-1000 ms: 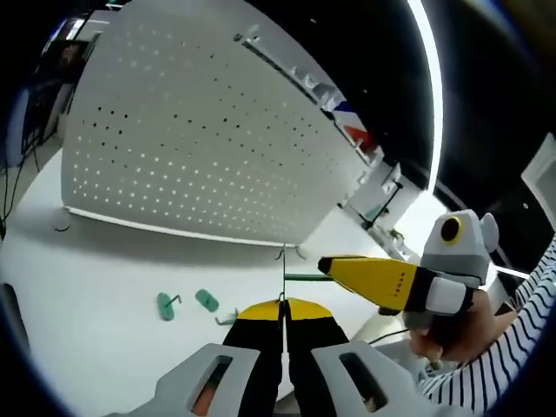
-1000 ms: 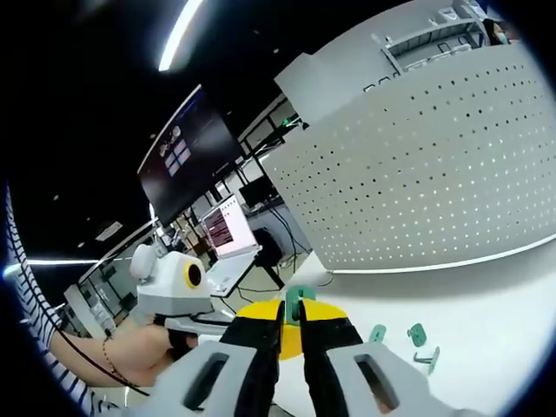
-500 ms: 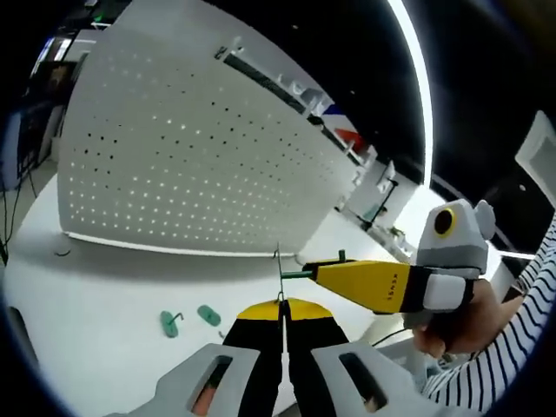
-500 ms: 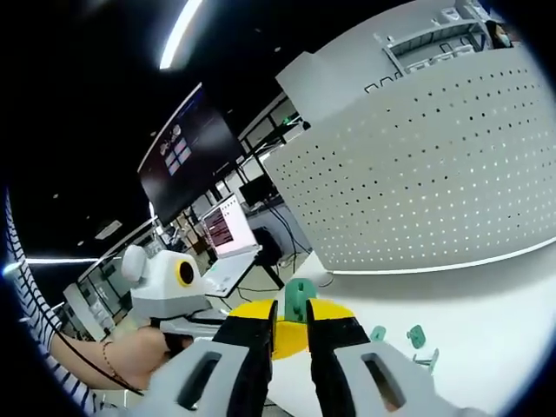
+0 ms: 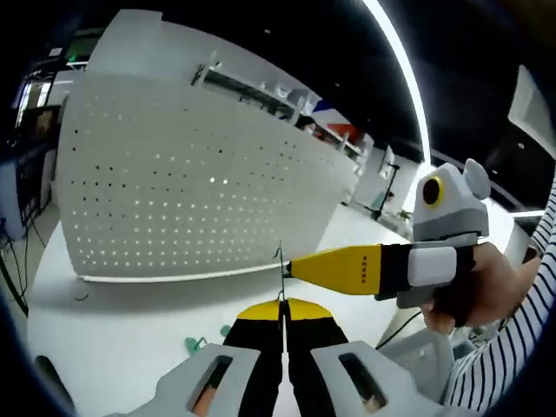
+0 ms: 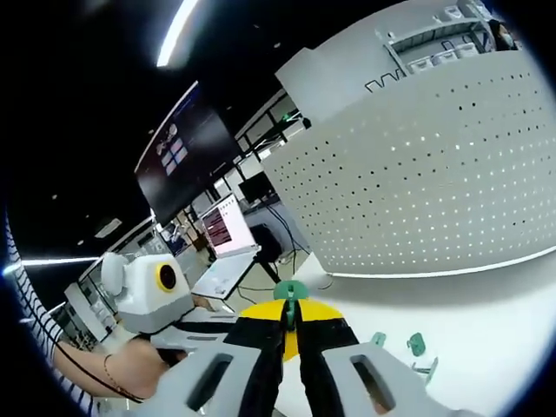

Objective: Insert the hook assembly into the mounting plate slot until the hook locks in place.

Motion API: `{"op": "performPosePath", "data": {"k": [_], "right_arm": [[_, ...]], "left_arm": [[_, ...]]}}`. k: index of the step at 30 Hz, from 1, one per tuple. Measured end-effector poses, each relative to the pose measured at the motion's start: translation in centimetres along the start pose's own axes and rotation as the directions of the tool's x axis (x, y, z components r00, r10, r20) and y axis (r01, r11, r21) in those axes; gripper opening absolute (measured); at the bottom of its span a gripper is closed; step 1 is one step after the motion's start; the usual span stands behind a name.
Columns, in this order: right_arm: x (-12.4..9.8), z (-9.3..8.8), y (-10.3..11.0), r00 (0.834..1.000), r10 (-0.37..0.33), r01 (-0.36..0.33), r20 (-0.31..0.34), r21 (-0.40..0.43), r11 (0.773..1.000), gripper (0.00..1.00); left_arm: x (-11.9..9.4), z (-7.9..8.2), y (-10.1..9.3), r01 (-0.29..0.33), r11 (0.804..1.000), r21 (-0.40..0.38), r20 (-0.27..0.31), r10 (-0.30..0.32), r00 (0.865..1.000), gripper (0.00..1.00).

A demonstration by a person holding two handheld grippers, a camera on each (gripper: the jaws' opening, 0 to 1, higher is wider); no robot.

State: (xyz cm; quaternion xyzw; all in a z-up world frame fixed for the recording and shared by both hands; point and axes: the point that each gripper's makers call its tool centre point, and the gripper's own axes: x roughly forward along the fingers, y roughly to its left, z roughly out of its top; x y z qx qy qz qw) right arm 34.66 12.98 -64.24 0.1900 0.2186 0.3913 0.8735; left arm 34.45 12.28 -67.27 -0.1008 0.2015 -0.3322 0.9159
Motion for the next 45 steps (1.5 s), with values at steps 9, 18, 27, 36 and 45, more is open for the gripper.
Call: {"op": "performPosePath", "data": {"k": [9,18,27,36,45], "right_arm": [[-0.2,0.0,0.0,1.000,-0.001,0.001,-0.001,0.008,1.000,0.01],[-0.2,0.3,0.5,1.000,0.025,-0.025,-0.002,0.025,0.999,0.00],[0.2,1.0,0.9,0.999,0.040,-0.040,0.018,0.018,0.999,0.00],[0.2,2.5,0.5,0.997,0.010,-0.007,0.075,-0.042,0.999,0.00],[0.6,3.2,0.0,0.997,0.004,0.002,0.081,-0.072,0.997,0.00]], "left_arm": [[0.1,0.0,-0.3,-0.007,0.991,0.137,-0.012,0.009,1.000,0.01],[-0.3,0.6,-0.2,0.002,0.981,0.192,0.004,-0.002,1.000,0.01],[-0.5,1.4,0.3,-0.063,0.960,0.272,0.016,0.061,0.998,0.01],[-0.8,2.7,1.3,-0.071,0.972,0.224,0.064,0.058,0.996,0.20],[-0.9,2.9,1.2,-0.066,0.974,0.217,0.079,0.050,0.996,0.54]]}}
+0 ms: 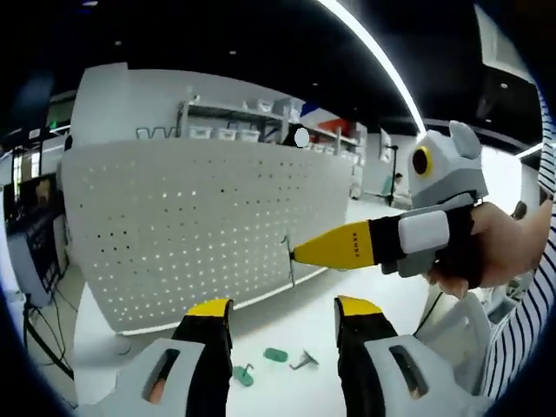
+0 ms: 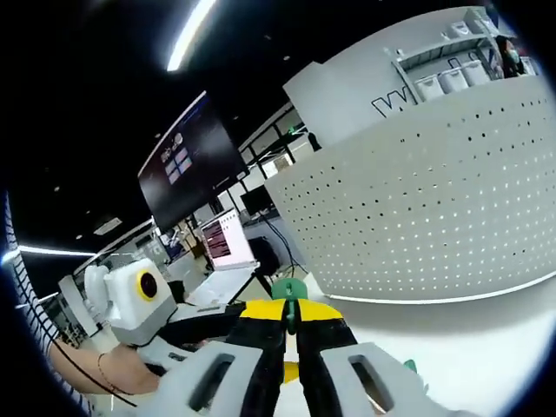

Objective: Insert the hook assembly into the mounting plate slot until the hook locks in place.

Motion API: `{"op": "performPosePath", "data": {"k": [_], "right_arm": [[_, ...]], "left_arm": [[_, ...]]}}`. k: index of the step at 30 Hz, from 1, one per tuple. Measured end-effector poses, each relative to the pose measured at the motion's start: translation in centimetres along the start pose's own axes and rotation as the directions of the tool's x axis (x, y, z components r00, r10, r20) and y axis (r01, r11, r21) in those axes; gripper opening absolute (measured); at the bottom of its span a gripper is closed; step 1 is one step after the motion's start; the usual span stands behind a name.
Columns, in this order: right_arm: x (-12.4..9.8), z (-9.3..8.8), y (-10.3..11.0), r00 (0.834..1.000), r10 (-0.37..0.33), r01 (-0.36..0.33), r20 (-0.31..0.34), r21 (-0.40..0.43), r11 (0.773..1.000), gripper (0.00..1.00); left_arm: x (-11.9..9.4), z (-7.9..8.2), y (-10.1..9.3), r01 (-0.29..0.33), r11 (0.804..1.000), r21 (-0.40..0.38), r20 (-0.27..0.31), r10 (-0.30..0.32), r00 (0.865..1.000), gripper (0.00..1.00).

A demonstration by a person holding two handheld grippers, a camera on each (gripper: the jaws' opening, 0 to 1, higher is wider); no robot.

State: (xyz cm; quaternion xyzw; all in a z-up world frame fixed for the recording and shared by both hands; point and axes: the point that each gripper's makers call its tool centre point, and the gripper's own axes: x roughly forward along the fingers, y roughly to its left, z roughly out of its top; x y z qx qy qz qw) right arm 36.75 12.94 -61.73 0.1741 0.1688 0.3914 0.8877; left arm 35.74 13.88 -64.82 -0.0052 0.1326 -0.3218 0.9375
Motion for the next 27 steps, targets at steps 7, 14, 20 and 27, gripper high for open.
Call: {"op": "performPosePath", "data": {"k": [7,14,20,27], "right_arm": [[0.3,0.2,-0.4,1.000,0.003,-0.003,0.011,-0.014,1.000,0.00],[0.8,1.2,-0.9,0.999,-0.026,0.031,0.046,-0.120,0.992,0.00],[1.3,1.9,-1.7,0.991,-0.083,0.099,0.108,-0.151,0.984,0.00],[2.4,2.9,-3.4,0.973,-0.163,0.194,0.161,-0.202,0.960,0.00]], "left_arm": [[0.0,0.3,-0.6,0.028,0.998,-0.056,0.026,-0.027,0.999,0.78],[-0.2,0.5,-0.3,0.041,0.990,-0.136,0.054,-0.034,0.998,0.92],[-0.8,0.5,0.5,0.025,0.984,-0.179,0.067,-0.013,0.998,0.91],[-1.2,-0.2,0.7,0.018,0.973,-0.229,0.061,-0.004,0.998,0.98]]}}
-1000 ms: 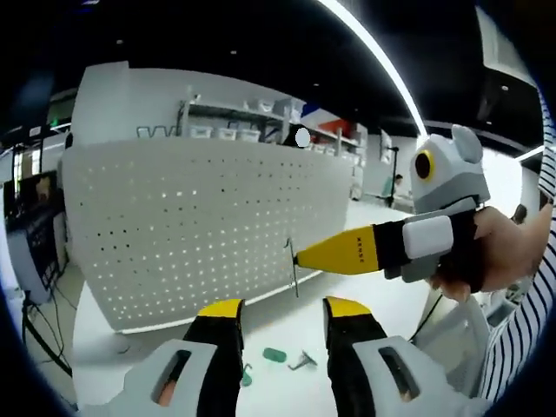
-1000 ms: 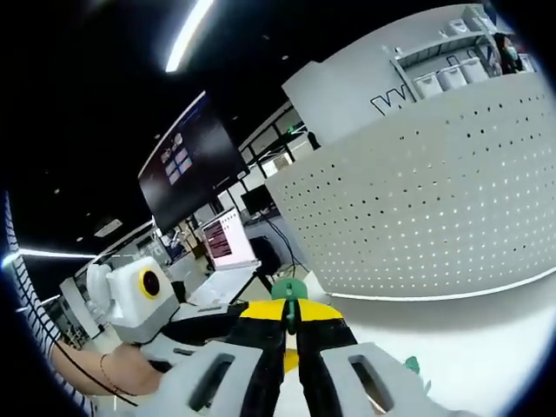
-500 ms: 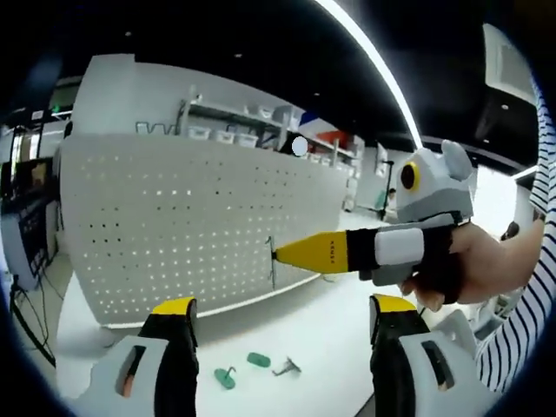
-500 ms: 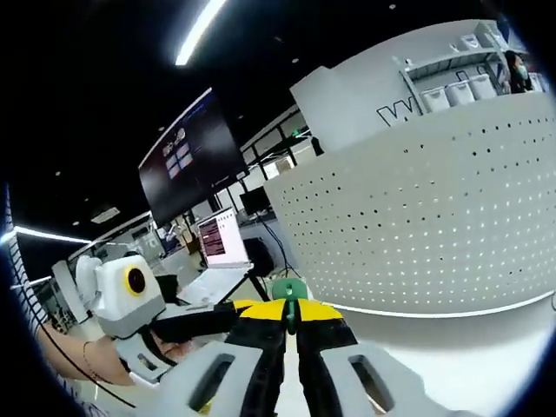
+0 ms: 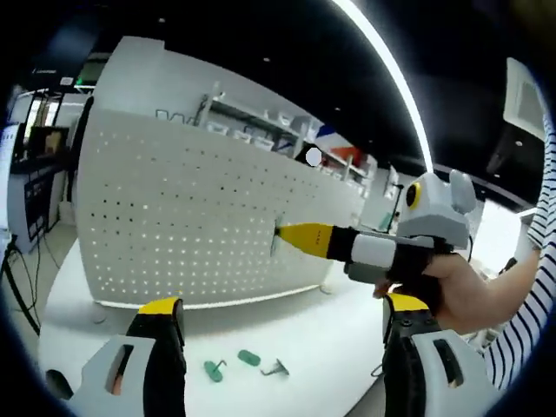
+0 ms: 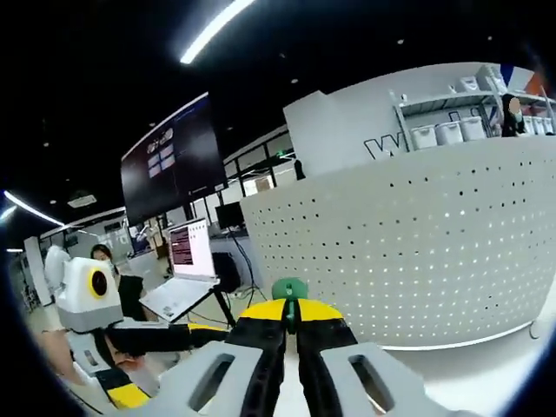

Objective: Insert the hook assembly into the mounting plate slot until the hook locks in place.

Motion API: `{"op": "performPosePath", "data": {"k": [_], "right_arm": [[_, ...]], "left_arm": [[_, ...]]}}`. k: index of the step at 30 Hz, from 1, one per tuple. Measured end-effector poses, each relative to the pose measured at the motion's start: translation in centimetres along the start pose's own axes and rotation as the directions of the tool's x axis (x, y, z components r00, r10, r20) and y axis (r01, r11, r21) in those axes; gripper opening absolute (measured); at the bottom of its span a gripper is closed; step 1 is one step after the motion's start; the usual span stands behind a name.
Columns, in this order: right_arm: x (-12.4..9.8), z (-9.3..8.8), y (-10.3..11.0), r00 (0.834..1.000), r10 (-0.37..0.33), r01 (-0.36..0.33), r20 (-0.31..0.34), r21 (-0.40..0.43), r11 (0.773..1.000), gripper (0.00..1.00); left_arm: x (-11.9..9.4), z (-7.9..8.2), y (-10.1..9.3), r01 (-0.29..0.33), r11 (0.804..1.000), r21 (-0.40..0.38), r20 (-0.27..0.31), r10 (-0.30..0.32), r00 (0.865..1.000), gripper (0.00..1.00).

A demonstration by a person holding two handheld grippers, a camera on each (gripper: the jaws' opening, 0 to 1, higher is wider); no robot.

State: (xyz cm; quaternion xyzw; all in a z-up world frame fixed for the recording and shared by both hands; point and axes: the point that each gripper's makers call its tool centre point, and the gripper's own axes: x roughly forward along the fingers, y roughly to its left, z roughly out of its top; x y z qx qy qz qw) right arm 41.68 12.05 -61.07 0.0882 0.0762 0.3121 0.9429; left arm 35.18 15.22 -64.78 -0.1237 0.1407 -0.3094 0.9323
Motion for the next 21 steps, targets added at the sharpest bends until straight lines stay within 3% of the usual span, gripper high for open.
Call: {"op": "performPosePath", "data": {"k": [4,15,21], "right_arm": [[0.3,1.3,-2.1,0.992,-0.103,0.110,0.076,-0.097,0.989,0.00],[2.5,2.5,-6.0,0.965,-0.232,0.240,0.119,-0.064,0.969,0.00],[3.6,3.8,-8.2,0.948,-0.284,0.296,0.143,-0.072,0.952,0.00]], "left_arm": [[-0.3,0.6,-0.4,0.031,0.998,-0.055,0.047,-0.028,0.998,1.00],[-0.4,0.1,0.5,0.008,0.996,-0.084,0.035,-0.005,0.999,1.00],[-0.2,-0.1,0.5,0.001,0.999,-0.034,0.019,0.000,1.000,1.00]]}}
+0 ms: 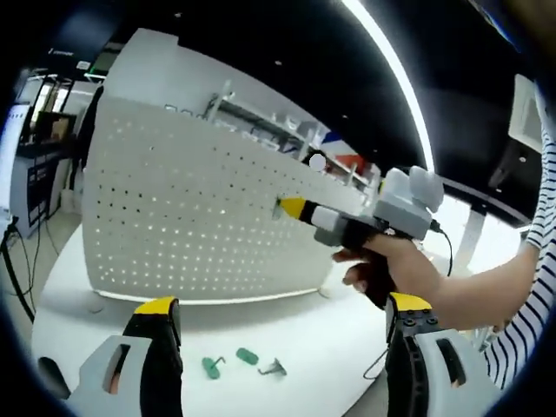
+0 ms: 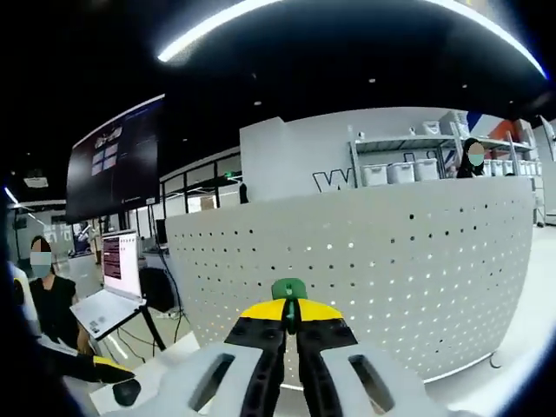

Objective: Insert the hook assembly into the mounting plate slot until the hook locks in place.

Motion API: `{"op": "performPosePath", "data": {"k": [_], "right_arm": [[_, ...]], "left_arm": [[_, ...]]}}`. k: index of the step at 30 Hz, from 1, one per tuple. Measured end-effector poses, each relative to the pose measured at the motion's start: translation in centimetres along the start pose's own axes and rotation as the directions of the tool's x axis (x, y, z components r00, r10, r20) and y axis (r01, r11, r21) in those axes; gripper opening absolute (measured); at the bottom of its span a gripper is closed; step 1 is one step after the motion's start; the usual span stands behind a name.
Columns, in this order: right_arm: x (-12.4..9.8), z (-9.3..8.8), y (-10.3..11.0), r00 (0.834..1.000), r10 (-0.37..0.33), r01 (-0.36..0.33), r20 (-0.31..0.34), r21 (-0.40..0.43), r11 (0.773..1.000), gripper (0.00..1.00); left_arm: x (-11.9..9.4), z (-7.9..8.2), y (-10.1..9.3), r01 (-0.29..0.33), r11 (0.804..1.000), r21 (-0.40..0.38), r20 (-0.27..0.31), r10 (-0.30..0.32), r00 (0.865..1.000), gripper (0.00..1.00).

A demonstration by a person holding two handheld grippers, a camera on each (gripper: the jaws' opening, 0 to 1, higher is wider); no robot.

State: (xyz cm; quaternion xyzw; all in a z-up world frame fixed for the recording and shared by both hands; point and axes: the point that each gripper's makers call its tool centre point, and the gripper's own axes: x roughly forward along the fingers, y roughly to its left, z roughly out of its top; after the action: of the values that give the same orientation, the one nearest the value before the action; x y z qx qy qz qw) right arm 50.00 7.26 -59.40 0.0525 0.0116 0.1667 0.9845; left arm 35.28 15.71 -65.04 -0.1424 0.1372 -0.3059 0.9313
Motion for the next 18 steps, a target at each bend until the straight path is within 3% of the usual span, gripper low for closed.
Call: {"op": "performPosePath", "data": {"k": [16,18], "right_arm": [[3.6,2.6,-4.0,0.995,-0.077,0.077,0.060,-0.007,0.997,0.00],[3.9,2.9,-4.2,0.994,-0.083,0.084,0.068,-0.009,0.996,0.00]], "left_arm": [[0.4,-1.4,0.6,-0.005,0.999,-0.044,-0.046,0.003,0.999,1.00],[0.4,-1.7,0.7,-0.013,1.000,-0.016,-0.059,0.012,0.998,1.00]]}}
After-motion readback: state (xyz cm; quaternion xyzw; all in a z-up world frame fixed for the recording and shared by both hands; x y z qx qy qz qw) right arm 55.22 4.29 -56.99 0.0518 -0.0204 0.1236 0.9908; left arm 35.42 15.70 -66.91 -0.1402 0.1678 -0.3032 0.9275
